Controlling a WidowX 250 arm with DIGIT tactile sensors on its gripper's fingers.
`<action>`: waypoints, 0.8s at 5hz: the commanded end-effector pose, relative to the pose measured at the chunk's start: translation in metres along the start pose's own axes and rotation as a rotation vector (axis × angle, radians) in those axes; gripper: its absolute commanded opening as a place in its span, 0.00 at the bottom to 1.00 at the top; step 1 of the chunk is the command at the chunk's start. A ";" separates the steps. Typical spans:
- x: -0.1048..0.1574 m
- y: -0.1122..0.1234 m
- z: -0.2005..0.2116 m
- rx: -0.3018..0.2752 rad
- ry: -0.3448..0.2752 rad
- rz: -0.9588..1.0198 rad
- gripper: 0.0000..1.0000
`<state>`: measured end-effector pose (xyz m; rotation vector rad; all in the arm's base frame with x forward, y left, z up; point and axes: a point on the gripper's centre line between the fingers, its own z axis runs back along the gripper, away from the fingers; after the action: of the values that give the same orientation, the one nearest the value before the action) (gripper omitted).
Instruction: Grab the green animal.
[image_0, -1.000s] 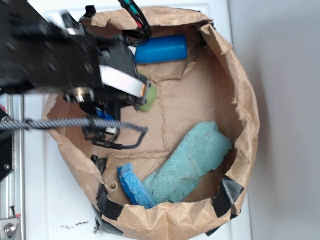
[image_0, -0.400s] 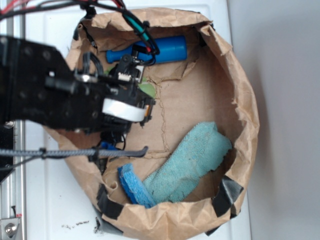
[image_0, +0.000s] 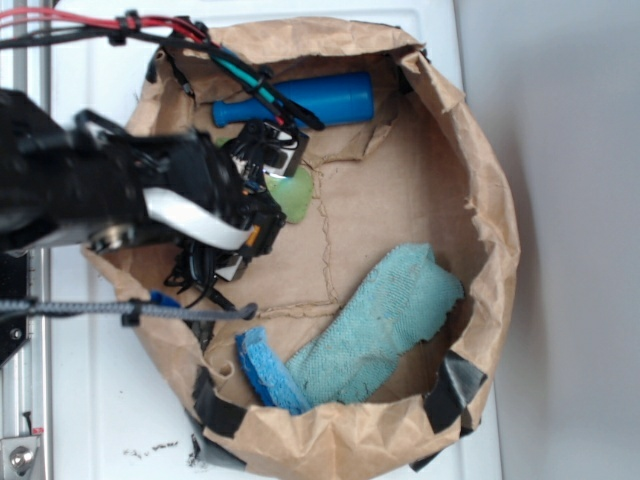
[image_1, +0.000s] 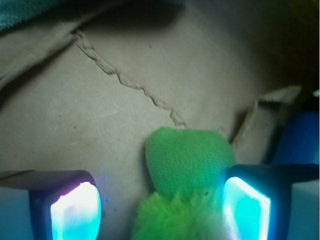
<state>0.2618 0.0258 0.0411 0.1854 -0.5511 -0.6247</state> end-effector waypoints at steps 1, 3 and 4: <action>0.007 0.011 0.010 0.029 -0.005 0.042 1.00; 0.006 0.019 0.015 -0.040 0.041 0.065 1.00; 0.009 0.034 0.011 -0.125 0.104 0.093 1.00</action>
<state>0.2707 0.0382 0.0483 0.0550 -0.3853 -0.5595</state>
